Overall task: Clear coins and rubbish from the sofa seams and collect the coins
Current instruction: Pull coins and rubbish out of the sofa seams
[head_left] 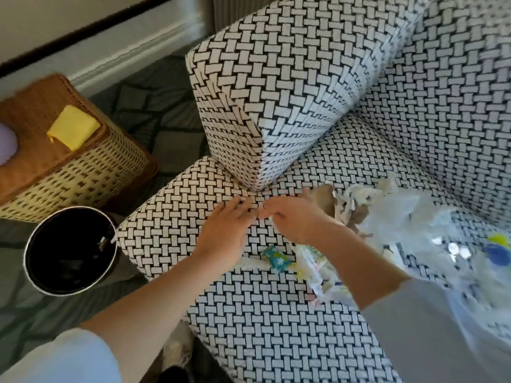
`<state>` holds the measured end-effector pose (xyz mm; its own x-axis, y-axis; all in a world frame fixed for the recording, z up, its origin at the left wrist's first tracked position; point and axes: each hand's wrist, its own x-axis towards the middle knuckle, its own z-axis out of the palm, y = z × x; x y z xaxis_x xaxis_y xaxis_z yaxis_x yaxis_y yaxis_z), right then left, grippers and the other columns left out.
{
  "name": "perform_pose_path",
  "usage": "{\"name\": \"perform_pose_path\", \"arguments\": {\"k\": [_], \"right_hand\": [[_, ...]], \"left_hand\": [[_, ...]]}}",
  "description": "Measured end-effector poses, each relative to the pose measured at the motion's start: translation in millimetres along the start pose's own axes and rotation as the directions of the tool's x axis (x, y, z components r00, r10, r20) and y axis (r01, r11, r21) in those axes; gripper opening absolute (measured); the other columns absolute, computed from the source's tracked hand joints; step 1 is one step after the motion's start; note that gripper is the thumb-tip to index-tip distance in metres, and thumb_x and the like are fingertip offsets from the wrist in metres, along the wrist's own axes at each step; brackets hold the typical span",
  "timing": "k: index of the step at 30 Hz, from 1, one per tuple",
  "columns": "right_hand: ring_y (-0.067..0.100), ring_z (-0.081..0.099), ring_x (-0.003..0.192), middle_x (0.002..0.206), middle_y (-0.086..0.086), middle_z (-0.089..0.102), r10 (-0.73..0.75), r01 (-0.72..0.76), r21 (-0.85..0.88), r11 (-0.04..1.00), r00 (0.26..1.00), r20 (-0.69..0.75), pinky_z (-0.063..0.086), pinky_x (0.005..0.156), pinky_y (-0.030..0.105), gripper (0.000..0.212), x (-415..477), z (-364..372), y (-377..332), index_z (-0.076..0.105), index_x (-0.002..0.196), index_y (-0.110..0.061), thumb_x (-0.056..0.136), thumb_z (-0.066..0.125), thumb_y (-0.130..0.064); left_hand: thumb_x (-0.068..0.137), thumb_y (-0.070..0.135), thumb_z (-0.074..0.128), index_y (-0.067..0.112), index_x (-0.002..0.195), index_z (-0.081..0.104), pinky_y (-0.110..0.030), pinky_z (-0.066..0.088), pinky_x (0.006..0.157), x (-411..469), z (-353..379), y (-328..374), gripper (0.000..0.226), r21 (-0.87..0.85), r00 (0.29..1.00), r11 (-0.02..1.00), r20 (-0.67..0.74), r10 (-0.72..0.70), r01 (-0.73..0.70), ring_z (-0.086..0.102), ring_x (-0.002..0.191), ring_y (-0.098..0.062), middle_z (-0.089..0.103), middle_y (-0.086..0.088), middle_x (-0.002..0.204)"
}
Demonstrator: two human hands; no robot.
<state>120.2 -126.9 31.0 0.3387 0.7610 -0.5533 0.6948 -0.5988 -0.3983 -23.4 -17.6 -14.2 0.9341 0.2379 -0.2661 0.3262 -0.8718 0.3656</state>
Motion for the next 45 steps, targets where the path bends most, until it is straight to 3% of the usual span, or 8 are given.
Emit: {"name": "perform_pose_path", "arguments": {"k": [3,6,9,11,13,19,33,45], "right_hand": [[0.008,0.039,0.13,0.122,-0.01,0.065,0.122,-0.049,0.21,0.977,0.926,-0.356,0.027,0.117,0.05,0.042,-40,14,-4,0.064,0.123,-0.036,0.092,0.048,-0.013],[0.008,0.029,0.14,0.138,-0.009,0.055,0.19,-0.077,0.207,0.975,0.772,-0.607,0.017,0.121,0.05,0.042,-76,47,-8,0.063,0.127,-0.028,0.088,0.061,-0.014],[0.018,-0.005,0.151,0.16,-0.003,0.018,0.312,-0.254,0.182,0.95,0.753,-0.579,-0.006,0.122,0.045,0.062,-89,90,-9,0.038,0.148,-0.03,0.09,0.058,-0.035],[0.022,-0.025,0.147,0.163,-0.001,-0.012,0.416,-0.4,0.14,0.906,0.773,-0.48,-0.014,0.119,0.047,0.069,-88,116,-7,0.007,0.155,-0.036,0.094,0.037,-0.051],[0.025,-0.029,0.146,0.162,0.0,-0.018,0.494,-0.482,0.143,0.864,0.762,-0.418,-0.012,0.119,0.052,0.064,-82,135,-5,-0.009,0.152,-0.039,0.094,0.013,-0.056],[0.035,0.014,0.149,0.16,0.007,0.024,0.473,-0.493,0.159,0.856,0.62,-0.626,0.011,0.117,0.062,0.059,-59,155,-7,0.035,0.15,-0.02,0.094,0.028,-0.04],[0.032,0.035,0.142,0.15,0.006,0.044,0.337,-0.352,0.187,0.917,0.434,-0.836,0.015,0.118,0.057,0.054,-42,180,7,0.053,0.139,-0.014,0.091,0.04,-0.034],[0.028,0.019,0.149,0.16,0.003,0.026,0.246,-0.244,0.163,0.956,0.363,-0.898,0.006,0.122,0.047,0.05,-43,191,10,0.043,0.147,-0.016,0.1,0.033,-0.03]], "left_hand": [[0.097,0.031,0.044,0.034,0.143,0.041,-0.023,0.024,0.109,-23,-3,2,0.046,-0.204,0.998,0.978,-0.05,0.023,-0.033,0.041,0.133,-0.008,0.038,0.013,0.15],[0.092,0.056,0.034,0.038,0.148,0.026,-0.028,0.019,0.112,-42,6,8,0.06,-0.192,0.989,0.972,0.03,0.145,-0.137,0.029,0.139,-0.005,0.027,0.016,0.154],[0.088,0.063,0.042,0.036,0.151,0.015,-0.031,0.017,0.112,-45,20,11,0.073,-0.157,0.969,0.959,0.036,0.244,-0.235,0.02,0.141,-0.008,0.021,0.013,0.155],[0.089,0.056,0.05,0.033,0.148,0.029,-0.033,0.026,0.111,-38,28,12,0.067,-0.093,0.942,0.938,-0.002,0.336,-0.335,0.034,0.134,-0.013,0.035,0.008,0.147],[0.089,0.046,0.053,0.029,0.134,0.049,-0.036,0.041,0.103,-27,35,10,0.048,-0.03,0.902,0.903,-0.058,0.427,-0.43,0.049,0.12,-0.016,0.051,0.005,0.13],[0.09,0.034,0.048,0.023,0.107,0.056,-0.034,0.046,0.085,-5,49,2,0.022,-0.01,0.883,0.893,-0.154,0.444,-0.451,0.047,0.099,-0.015,0.052,0.005,0.109],[0.078,0.032,0.053,0.02,0.103,0.05,-0.031,0.036,0.079,0,68,-7,0.027,0.03,0.817,0.852,-0.265,0.512,-0.523,0.048,0.091,-0.017,0.05,0.003,0.108],[0.092,0.031,0.048,0.022,0.102,0.056,-0.026,0.038,0.086,-5,67,-5,0.015,0.042,0.769,0.84,-0.379,0.515,-0.542,0.05,0.098,-0.013,0.055,0.008,0.105]]}}
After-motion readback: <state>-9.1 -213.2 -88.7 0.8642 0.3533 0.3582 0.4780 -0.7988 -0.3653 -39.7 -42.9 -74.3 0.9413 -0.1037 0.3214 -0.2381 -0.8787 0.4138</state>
